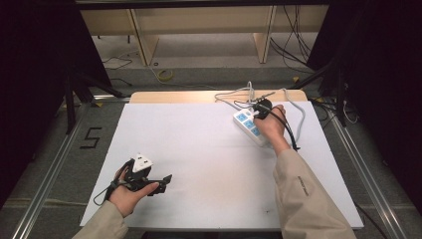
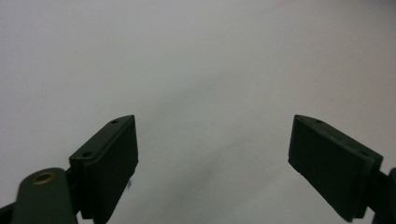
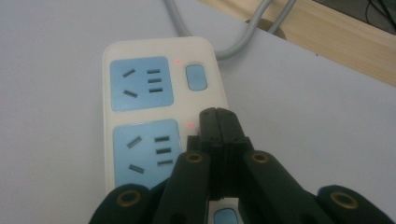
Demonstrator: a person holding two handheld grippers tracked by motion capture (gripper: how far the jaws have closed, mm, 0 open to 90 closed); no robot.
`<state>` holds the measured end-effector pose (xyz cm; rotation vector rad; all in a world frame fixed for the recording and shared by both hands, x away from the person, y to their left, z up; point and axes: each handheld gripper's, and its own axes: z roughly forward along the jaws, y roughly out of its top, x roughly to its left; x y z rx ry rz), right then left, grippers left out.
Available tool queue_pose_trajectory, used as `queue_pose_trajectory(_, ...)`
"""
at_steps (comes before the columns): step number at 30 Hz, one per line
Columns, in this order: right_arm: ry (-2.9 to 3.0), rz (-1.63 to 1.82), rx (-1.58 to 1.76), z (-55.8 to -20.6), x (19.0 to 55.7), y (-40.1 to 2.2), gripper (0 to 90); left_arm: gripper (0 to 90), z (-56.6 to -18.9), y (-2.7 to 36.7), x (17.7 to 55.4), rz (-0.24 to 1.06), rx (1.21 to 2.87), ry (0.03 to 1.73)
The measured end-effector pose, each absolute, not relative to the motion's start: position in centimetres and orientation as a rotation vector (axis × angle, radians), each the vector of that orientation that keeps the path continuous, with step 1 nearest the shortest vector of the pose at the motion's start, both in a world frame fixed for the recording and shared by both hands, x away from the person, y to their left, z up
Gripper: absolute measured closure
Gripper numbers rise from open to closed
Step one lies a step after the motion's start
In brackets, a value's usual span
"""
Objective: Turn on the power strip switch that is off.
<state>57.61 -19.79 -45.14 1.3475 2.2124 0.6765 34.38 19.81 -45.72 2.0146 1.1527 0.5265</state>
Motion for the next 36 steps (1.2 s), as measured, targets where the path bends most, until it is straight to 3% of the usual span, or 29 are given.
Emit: queue_pose_trajectory(36,2.194,0.707,1.367,-45.24,57.43,-19.94,90.0,15.6,-45.70,19.93,34.44,0.527,2.014,1.151)
